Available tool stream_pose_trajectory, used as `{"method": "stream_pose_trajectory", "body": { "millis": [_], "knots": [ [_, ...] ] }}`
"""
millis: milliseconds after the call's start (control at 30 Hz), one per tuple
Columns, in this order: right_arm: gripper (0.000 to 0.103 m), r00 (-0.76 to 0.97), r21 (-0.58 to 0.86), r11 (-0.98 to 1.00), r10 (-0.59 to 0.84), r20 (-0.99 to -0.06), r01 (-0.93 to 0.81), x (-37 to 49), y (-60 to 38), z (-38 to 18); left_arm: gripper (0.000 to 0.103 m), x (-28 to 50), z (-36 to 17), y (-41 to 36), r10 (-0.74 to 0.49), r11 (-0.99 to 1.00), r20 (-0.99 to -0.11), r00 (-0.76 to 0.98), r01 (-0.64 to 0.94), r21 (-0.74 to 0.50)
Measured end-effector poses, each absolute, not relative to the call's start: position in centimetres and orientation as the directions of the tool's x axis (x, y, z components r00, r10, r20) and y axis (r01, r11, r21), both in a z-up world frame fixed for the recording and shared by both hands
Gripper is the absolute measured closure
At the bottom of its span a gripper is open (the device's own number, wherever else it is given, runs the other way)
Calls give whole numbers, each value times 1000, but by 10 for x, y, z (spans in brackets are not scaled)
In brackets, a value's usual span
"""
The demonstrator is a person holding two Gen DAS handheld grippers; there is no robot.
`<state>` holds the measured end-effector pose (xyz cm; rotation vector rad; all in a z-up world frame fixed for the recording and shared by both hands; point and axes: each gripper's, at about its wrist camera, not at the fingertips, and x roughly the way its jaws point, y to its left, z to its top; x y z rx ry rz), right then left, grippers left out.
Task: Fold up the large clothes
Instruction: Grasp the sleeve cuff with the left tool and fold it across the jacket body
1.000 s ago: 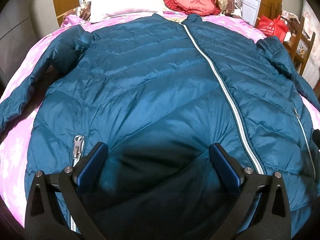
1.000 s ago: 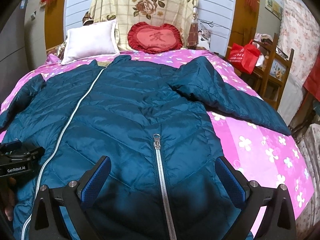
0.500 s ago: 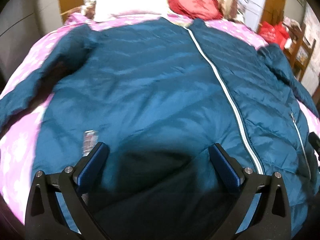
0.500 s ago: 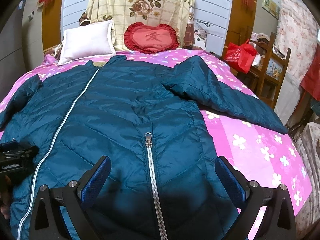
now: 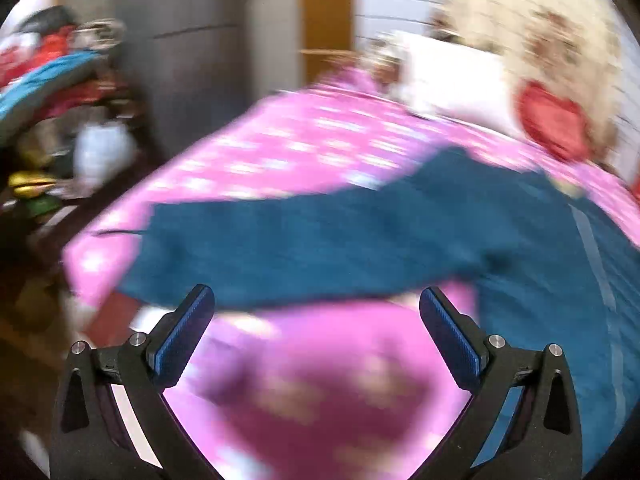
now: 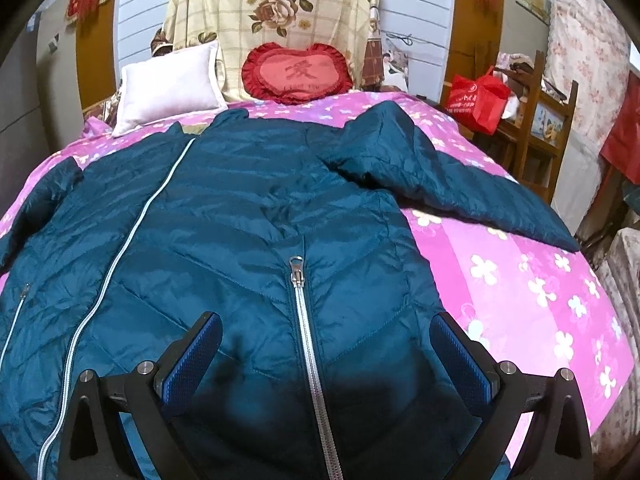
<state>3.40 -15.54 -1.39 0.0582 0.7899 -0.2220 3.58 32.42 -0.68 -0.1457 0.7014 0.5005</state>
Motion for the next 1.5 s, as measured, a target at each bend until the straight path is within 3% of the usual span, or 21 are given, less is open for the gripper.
{"method": "stream_pose_trajectory", "body": {
  "millis": [167,333,400,433,500,567,733,933,1100,1500],
  "knots": [
    [0,669,-20,973,-174,-723,230,33,-161,-17,0,30,-16,424,540,737,-677,501,-670,92],
    [0,656,-11,970,-173,-734,243,36,-165,-21,1,60,-63,461,387,771,-819,424,-636,34],
    [0,650,-17,970,-175,-739,242,37,-164,-22,1,68,-75,462,388,772,-834,392,-632,62],
    [0,648,-19,970,-176,-741,241,38,-164,-23,7,70,-75,459,410,769,-825,389,-634,83],
    [0,647,-18,970,-176,-742,243,37,-165,-23,37,67,-72,454,444,762,-799,406,-640,98],
    [0,650,-16,968,-182,-738,252,34,-169,-21,88,67,-64,452,431,761,-788,440,-646,56],
    [0,640,-46,949,-246,-728,312,29,-184,-17,89,62,-1,413,386,826,-665,639,-561,-59],
    [0,625,-55,941,-265,-734,335,24,-195,-14,90,91,69,296,123,972,-545,829,-211,-103],
    [0,614,-78,943,-271,-742,323,20,-194,-15,90,136,97,198,-94,988,-548,831,9,-156],
    [0,584,-26,940,-234,-777,341,10,-217,-20,90,213,126,-44,-458,887,-534,711,404,-223]
  ]
}}
